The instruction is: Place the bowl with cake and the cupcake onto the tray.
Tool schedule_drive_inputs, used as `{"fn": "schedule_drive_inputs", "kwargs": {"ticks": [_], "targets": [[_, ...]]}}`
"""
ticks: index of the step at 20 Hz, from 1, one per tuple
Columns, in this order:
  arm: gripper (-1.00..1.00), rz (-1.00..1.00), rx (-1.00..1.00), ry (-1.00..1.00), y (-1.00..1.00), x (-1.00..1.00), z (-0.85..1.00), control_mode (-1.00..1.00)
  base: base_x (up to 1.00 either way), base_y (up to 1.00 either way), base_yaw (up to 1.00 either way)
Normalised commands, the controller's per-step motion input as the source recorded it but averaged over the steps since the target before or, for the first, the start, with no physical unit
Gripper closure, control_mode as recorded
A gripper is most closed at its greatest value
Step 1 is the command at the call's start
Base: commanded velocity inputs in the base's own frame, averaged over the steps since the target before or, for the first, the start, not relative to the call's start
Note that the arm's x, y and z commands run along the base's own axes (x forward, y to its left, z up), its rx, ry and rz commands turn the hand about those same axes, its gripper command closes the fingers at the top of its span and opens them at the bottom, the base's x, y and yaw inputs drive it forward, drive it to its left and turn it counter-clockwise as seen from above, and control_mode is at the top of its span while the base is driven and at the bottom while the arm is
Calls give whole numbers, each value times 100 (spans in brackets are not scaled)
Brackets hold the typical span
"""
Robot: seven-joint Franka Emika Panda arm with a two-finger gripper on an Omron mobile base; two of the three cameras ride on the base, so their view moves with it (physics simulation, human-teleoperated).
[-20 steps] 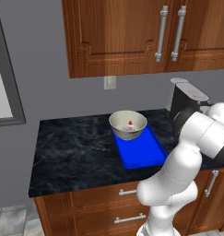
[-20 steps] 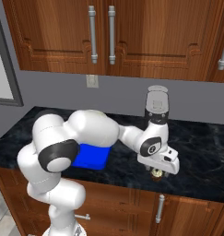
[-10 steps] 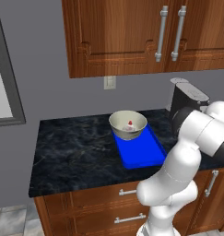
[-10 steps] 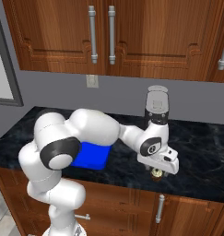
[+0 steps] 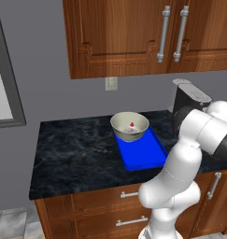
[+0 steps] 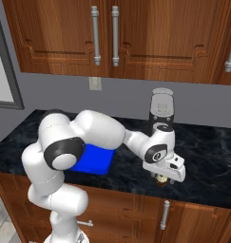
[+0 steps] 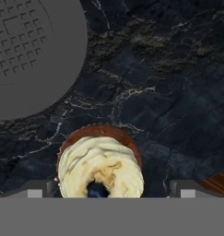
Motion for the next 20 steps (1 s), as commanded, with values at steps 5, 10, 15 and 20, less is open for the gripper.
{"fn": "schedule_drive_inputs", "kwargs": {"ticks": [5, 10, 15, 20], "targets": [[-100, 0, 0, -2, 0, 0, -4, -100, 0, 0, 0], [-100, 0, 3, -1, 0, -3, 0, -100, 0, 0, 0], [100, 0, 3, 0, 2, -3, 0, -100, 0, 0, 0], [100, 0, 4, 0, 0, 0, 0, -100, 0, 0, 0]]}}
